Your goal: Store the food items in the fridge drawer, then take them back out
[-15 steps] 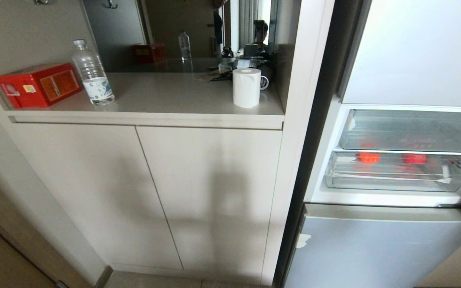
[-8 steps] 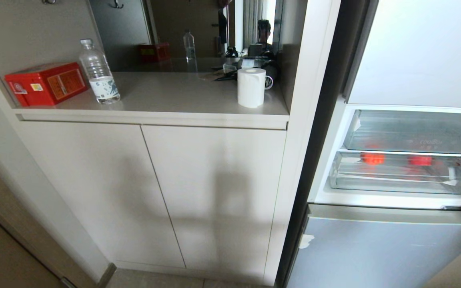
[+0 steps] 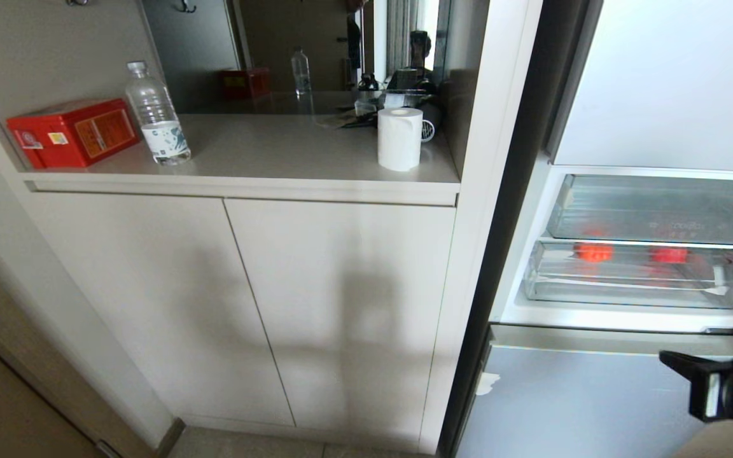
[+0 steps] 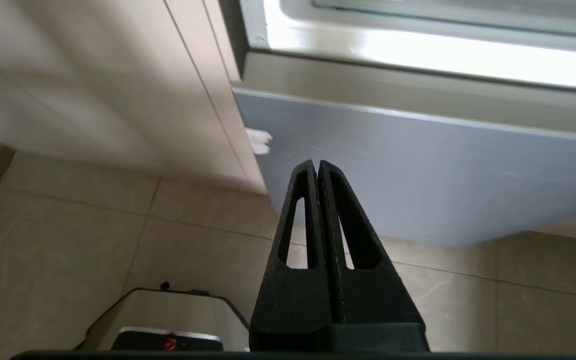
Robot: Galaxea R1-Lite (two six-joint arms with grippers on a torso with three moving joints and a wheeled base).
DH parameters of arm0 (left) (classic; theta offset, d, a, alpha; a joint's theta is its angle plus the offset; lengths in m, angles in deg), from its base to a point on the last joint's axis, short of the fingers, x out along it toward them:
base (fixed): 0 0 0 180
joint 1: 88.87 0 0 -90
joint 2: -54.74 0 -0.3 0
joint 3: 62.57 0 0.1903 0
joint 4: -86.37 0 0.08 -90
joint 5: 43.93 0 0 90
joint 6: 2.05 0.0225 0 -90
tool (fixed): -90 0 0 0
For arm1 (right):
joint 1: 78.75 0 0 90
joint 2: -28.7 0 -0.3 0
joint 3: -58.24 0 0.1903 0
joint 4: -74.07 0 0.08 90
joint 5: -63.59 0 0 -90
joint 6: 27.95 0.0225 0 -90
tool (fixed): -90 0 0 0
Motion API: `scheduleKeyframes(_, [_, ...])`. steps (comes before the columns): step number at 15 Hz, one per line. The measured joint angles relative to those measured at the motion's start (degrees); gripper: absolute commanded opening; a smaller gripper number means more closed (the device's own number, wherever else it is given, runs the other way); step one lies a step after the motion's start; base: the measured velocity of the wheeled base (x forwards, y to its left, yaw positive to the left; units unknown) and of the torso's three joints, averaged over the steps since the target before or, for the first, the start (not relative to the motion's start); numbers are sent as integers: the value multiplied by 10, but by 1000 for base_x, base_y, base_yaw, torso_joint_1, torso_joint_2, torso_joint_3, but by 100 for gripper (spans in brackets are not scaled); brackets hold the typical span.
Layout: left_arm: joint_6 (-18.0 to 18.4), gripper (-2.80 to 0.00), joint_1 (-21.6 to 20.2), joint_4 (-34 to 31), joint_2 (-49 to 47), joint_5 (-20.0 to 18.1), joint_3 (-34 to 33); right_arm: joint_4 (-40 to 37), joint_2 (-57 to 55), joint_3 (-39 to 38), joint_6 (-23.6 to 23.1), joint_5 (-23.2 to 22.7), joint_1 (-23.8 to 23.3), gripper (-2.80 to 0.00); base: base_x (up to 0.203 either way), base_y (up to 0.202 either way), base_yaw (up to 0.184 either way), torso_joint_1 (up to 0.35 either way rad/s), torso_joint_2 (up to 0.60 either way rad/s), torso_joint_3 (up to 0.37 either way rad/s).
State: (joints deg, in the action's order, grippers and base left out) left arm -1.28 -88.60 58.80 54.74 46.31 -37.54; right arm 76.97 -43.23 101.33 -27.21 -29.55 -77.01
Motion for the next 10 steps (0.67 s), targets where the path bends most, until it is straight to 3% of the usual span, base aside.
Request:
scheduleKeyframes(2, [0, -280, 0, 0, 0, 0, 0, 21, -90, 62, 18, 0, 22, -280, 0, 0, 0, 0, 0, 0])
scheduleKeyframes(3, [0, -280, 0, 0, 0, 0, 0, 38, -123, 82, 24, 1, 30, 0, 0, 0, 0, 0, 0, 0])
scheduleKeyframes(10, [0, -280, 0, 0, 0, 0, 0, 172, -294, 155, 44, 11, 43, 0, 0, 0, 0, 0, 0, 0])
